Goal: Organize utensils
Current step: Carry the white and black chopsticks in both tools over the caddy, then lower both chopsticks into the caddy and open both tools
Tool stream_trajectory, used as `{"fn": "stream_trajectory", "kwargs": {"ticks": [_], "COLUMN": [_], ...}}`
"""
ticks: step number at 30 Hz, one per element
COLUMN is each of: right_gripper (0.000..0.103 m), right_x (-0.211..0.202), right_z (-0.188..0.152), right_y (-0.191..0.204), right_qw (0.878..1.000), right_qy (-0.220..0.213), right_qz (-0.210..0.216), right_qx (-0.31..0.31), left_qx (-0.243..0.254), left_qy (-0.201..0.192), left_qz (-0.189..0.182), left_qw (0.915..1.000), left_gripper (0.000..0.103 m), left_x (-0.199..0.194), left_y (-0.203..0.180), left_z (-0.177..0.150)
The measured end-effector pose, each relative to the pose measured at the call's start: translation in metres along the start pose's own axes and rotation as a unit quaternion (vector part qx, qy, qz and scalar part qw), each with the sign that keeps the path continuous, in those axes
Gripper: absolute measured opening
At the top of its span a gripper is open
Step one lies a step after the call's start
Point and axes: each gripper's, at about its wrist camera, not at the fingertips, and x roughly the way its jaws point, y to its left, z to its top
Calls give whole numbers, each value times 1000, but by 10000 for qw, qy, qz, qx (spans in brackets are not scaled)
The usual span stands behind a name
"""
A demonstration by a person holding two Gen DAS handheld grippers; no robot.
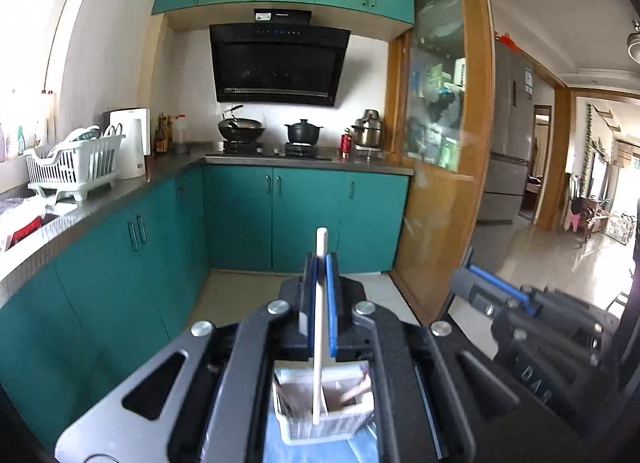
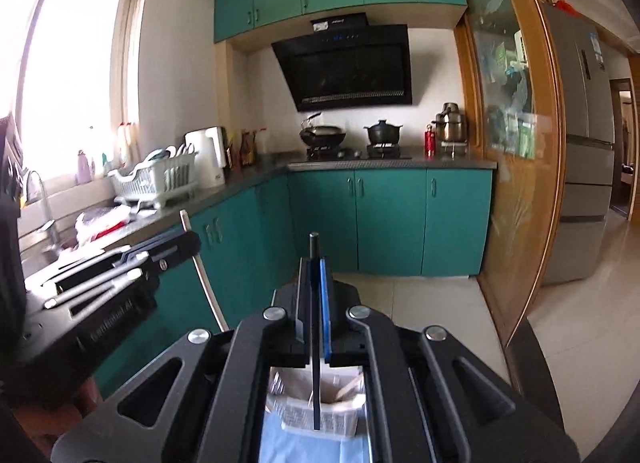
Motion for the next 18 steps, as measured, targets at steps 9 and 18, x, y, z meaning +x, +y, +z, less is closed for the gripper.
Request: {"fn": "stream_trajectory", "kwargs": {"ticks": [9,18], "right_gripper": [5,82], "right_x": [87,98], "right_z": [-41,-113], "right_y": [-21,-24], "right_qw": [9990,9958], "right_qy": [396,754], "right_qz": [-145,-508], "right_qx": [151,104], "left_qx": [-268,-194], "left_qy": [657,997], "left_qz": [240,545], "left_qw": [9972,9933], "left_gripper": [4,70], "left_x": [96,97], "left_y": [24,35], "left_z": [-66,-162]}}
